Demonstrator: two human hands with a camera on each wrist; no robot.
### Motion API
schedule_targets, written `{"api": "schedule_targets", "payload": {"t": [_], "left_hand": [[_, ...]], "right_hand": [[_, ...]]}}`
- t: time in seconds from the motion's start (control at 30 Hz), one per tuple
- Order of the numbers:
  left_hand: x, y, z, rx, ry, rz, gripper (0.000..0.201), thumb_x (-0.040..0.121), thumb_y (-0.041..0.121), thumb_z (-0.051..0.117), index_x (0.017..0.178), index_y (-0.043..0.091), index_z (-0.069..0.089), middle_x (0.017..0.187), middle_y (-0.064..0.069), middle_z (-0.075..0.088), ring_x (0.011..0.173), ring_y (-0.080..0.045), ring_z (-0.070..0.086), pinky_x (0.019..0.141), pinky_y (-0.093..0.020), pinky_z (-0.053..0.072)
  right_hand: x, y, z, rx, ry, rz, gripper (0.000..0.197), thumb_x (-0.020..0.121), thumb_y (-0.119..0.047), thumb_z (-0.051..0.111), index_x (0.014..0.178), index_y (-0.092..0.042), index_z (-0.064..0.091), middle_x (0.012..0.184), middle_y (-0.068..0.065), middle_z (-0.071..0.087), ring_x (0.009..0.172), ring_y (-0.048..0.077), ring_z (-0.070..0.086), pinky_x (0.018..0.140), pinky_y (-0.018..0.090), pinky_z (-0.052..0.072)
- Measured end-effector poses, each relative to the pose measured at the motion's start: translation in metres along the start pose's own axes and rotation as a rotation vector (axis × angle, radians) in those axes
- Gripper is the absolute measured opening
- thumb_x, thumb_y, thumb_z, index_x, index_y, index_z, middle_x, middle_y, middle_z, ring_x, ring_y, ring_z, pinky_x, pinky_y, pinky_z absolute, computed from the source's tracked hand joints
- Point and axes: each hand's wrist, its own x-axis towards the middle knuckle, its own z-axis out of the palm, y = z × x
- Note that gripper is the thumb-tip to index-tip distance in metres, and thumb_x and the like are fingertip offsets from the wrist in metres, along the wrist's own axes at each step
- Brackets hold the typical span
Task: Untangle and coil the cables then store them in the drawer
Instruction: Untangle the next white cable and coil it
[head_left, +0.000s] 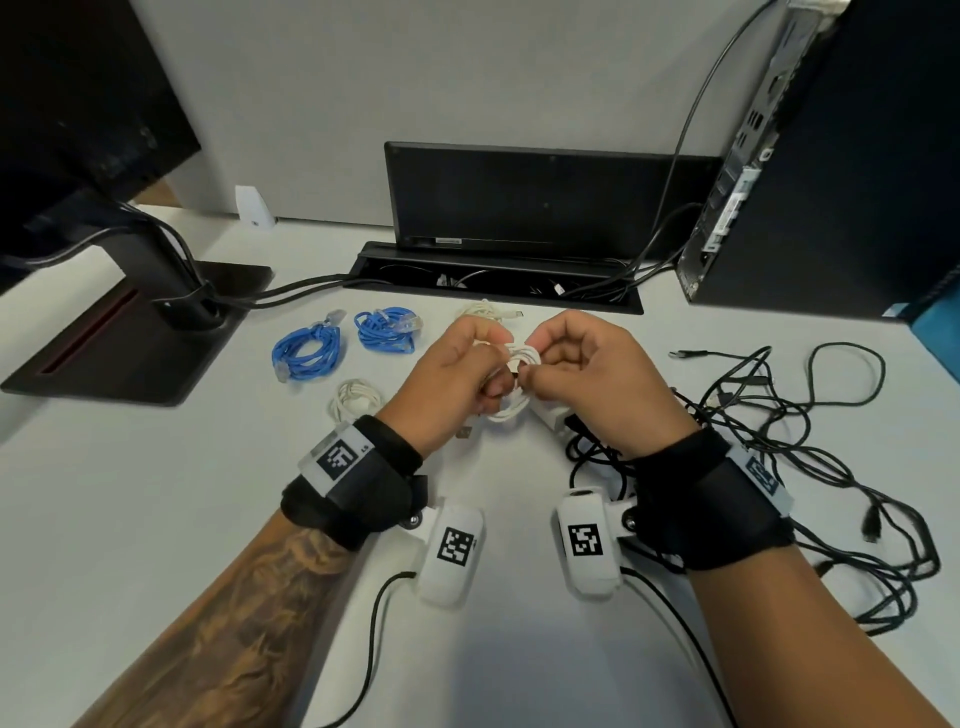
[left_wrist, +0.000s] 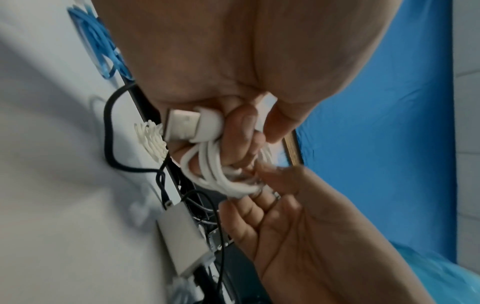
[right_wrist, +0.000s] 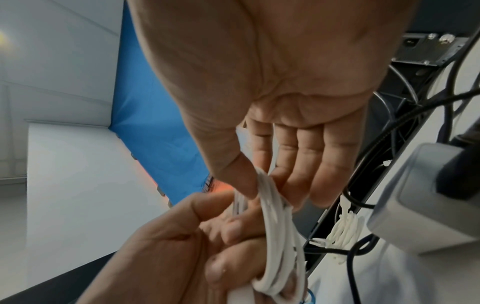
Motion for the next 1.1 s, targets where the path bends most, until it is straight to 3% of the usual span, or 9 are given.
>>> {"api": "schedule_targets", "payload": {"t": [0.17,0.33,0.5,0.63,0.77,0.83,0.97,1.07,1.1], "left_hand": [[0.001,0.004,-0.011,-0.076,-0.093,-0.04,0.02,0.079,0.008,0.049,0.098,0.004,0.054,0.063,-0.008,0.052,0.054,-0.017,0.043,0.054,-0.027,0.035],[0.001,0.005,-0.014,0.013,-0.111,0.021,0.013,0.085,0.011,0.054,0.096,0.013,0.06,0.065,-0.01,0.057,0.056,-0.021,0.048,0.06,-0.032,0.038],[0.0,0.006,-0.009,0.063,-0.107,0.083,0.011,0.085,0.011,0.052,0.095,0.009,0.057,0.07,-0.009,0.055,0.049,-0.013,0.04,0.052,-0.027,0.031],[0.0,0.003,-0.004,-0.06,-0.063,0.049,0.009,0.087,0.013,0.049,0.096,0.012,0.048,0.073,-0.009,0.053,0.045,-0.006,0.036,0.047,-0.019,0.028],[0.003,0.0,-0.003,-0.043,0.023,0.073,0.015,0.102,0.0,0.042,0.094,0.014,0.043,0.07,-0.007,0.053,0.049,-0.007,0.038,0.048,-0.017,0.034],[0.002,0.0,-0.001,-0.028,0.011,0.08,0.018,0.103,-0.001,0.039,0.094,0.014,0.042,0.072,-0.009,0.052,0.051,-0.009,0.039,0.049,-0.018,0.035],[-0.001,0.002,0.0,-0.066,-0.014,0.087,0.021,0.102,-0.004,0.039,0.093,0.015,0.038,0.057,0.007,0.048,0.045,-0.005,0.035,0.047,-0.019,0.027],[-0.003,0.002,0.003,-0.039,-0.036,0.11,0.017,0.097,0.003,0.043,0.093,0.017,0.034,0.054,0.011,0.045,0.044,-0.005,0.035,0.051,-0.032,0.014],[-0.004,0.001,0.005,-0.024,-0.027,0.104,0.017,0.099,0.004,0.043,0.094,0.017,0.034,0.054,0.011,0.044,0.044,-0.005,0.035,0.049,-0.028,0.015]], "right_hand": [[0.0,-0.002,0.001,-0.024,0.033,-0.009,0.023,0.083,0.006,0.07,0.091,-0.014,0.066,0.076,-0.001,0.073,0.071,0.021,0.066,0.08,0.052,0.057],[-0.001,-0.005,0.003,0.049,0.032,-0.007,0.026,0.082,0.012,0.065,0.094,-0.012,0.063,0.075,-0.002,0.072,0.07,0.019,0.064,0.073,0.038,0.051],[-0.002,-0.004,0.008,0.088,0.002,-0.039,0.016,0.081,-0.005,0.066,0.094,-0.014,0.063,0.078,0.011,0.073,0.071,0.039,0.063,0.071,0.044,0.049],[-0.001,-0.005,0.003,0.27,-0.061,-0.013,0.032,0.087,0.014,0.061,0.107,-0.011,0.06,0.087,0.016,0.072,0.079,0.027,0.068,0.078,0.037,0.055],[-0.003,-0.007,0.003,0.278,-0.187,-0.041,0.047,0.084,0.022,0.064,0.12,-0.006,0.053,0.102,0.015,0.067,0.091,0.028,0.068,0.086,0.037,0.058],[-0.004,-0.006,0.004,0.256,-0.152,-0.058,0.044,0.083,0.021,0.066,0.116,-0.005,0.053,0.097,0.012,0.067,0.088,0.027,0.069,0.082,0.036,0.059],[-0.003,-0.005,0.007,0.266,-0.067,-0.065,0.036,0.085,0.01,0.072,0.114,-0.004,0.057,0.094,0.013,0.072,0.084,0.026,0.071,0.081,0.038,0.06],[-0.002,-0.004,0.007,0.217,-0.009,-0.086,0.027,0.088,-0.001,0.074,0.112,-0.005,0.063,0.079,-0.004,0.072,0.074,0.012,0.069,0.072,0.025,0.058],[-0.002,-0.003,0.006,0.21,0.002,-0.088,0.025,0.088,-0.002,0.074,0.11,-0.005,0.065,0.076,-0.007,0.071,0.072,0.009,0.068,0.069,0.022,0.056]]}}
